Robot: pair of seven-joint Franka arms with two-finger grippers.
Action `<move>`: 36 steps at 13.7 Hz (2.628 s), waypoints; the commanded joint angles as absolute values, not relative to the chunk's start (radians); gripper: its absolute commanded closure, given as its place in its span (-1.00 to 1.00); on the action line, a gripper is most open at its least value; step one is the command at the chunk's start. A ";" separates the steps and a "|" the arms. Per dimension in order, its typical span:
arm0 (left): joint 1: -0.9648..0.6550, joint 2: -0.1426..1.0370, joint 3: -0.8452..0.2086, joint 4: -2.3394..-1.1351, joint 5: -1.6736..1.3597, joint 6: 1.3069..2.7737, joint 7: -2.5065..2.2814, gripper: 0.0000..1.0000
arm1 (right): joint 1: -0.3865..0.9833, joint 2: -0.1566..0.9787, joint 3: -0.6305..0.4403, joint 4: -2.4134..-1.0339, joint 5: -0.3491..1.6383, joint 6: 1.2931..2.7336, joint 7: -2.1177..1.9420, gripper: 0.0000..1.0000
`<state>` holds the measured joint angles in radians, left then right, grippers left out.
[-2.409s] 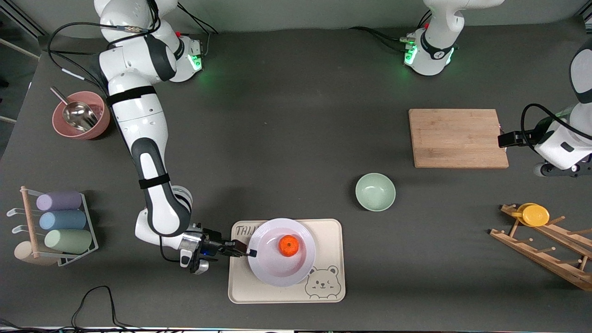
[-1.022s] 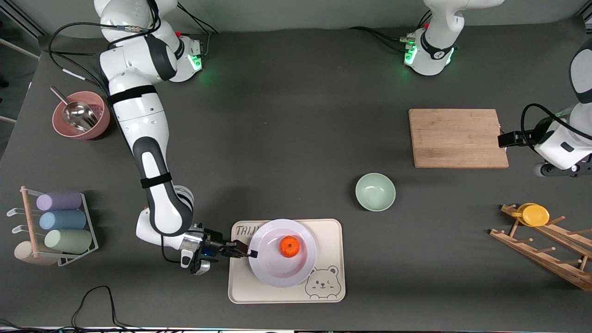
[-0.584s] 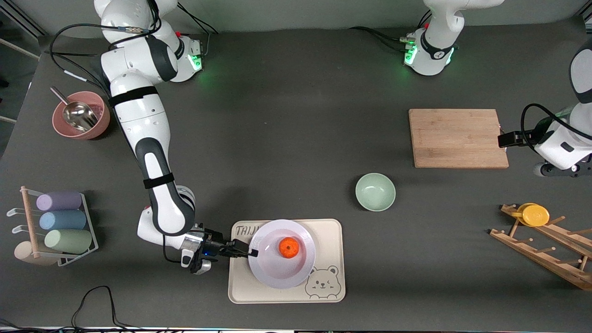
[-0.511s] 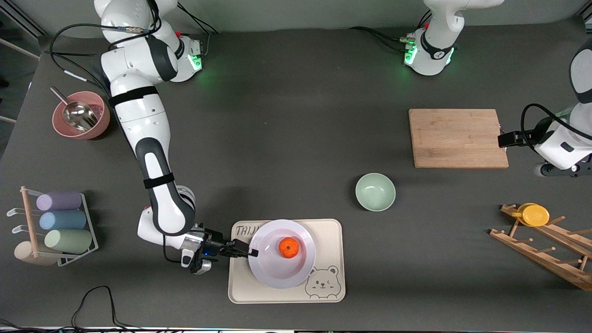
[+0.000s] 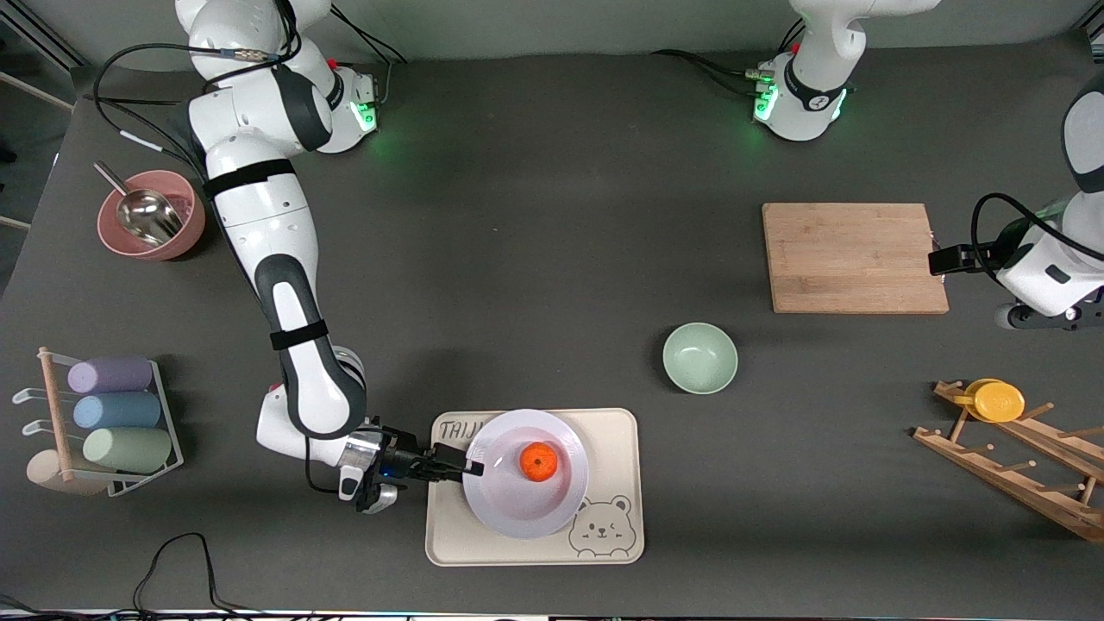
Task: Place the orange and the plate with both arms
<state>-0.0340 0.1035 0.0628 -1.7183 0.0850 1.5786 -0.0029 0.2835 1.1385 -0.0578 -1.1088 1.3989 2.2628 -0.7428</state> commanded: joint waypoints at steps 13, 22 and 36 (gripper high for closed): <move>-0.044 0.084 0.074 -1.736 0.078 1.585 -0.015 -1.00 | 0.287 1.129 -0.063 -1.106 1.313 2.295 -0.710 -1.00; -0.043 0.087 0.075 -1.735 0.078 1.588 -0.006 -1.00 | 0.287 1.104 -0.061 -1.103 1.216 2.295 -0.644 -1.00; -0.043 0.086 0.075 -1.736 0.078 1.582 -0.008 -1.00 | 0.282 1.026 -0.063 -1.086 1.003 2.287 -0.522 -1.00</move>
